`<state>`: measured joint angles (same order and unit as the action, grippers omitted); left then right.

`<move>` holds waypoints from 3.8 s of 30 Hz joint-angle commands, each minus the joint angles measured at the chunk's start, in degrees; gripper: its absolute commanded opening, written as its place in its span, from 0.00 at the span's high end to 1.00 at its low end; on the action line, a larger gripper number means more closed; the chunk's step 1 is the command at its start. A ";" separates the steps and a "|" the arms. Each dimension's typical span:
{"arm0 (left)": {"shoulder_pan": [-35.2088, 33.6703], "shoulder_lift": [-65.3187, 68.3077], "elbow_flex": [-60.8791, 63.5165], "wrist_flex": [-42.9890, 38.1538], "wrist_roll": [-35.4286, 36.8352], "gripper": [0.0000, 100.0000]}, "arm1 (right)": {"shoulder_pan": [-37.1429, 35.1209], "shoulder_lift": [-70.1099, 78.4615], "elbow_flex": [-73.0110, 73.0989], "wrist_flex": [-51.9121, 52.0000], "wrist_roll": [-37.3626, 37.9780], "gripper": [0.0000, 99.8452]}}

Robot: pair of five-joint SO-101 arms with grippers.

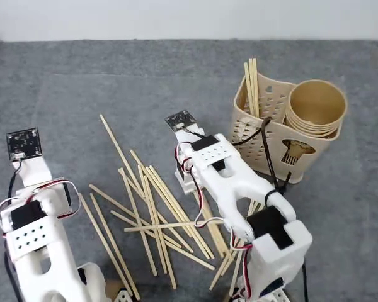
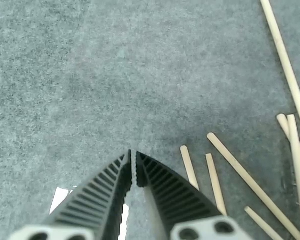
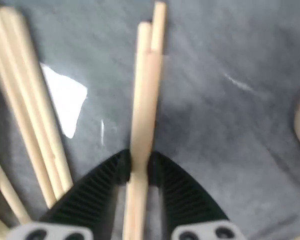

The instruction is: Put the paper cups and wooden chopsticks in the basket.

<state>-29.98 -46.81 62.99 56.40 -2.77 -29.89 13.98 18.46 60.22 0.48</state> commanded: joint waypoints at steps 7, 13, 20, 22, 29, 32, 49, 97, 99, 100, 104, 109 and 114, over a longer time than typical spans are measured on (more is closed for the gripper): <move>-0.09 -1.32 -0.40 -1.14 -0.44 0.98 | -3.03 -0.92 -17.93 12.88 -0.09 0.99; -0.09 -1.32 -0.40 -1.14 -0.44 0.98 | -3.65 -0.22 -19.60 14.02 -0.09 0.99; -0.09 -1.32 -0.40 -1.14 -0.44 0.98 | -3.65 4.09 -17.23 9.27 -0.53 0.99; -0.09 -1.32 -0.40 -1.14 -0.44 0.98 | -3.74 5.76 -17.23 8.66 -0.53 0.99; -0.09 -1.32 -0.40 -1.14 -0.44 0.98 | -5.41 9.10 -17.41 8.92 -0.53 0.88; -0.09 -1.32 -0.40 -1.14 -0.44 0.98 | -5.41 10.24 -17.67 8.57 -0.53 0.88; -0.09 -1.32 -0.40 -1.14 -0.44 0.98 | -5.93 15.87 -21.63 9.19 0.00 0.99; -0.09 -1.32 -0.31 -1.14 -0.35 0.98 | 22.29 -37.23 -38.86 -3.03 6.68 0.99; -0.09 -1.32 -0.31 -1.14 -0.35 0.98 | 24.04 -37.67 -35.52 -7.25 6.68 0.99; -0.09 -1.32 -0.31 -1.14 -0.26 0.98 | 24.84 -38.29 -33.76 -9.71 6.68 0.99; -0.09 -1.32 -0.31 -1.14 -0.26 0.98 | 26.59 -41.19 -22.86 -21.23 6.68 0.99; -0.09 -1.32 -0.31 -1.14 -0.26 0.98 | 26.59 -45.32 -6.42 -31.25 6.77 0.99; 0.00 -1.32 -0.31 -1.14 -0.26 0.98 | 26.59 -48.57 3.96 -35.74 7.03 0.99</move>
<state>-29.98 -46.81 62.99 56.40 -2.77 -3.96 -31.12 20.13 27.16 6.73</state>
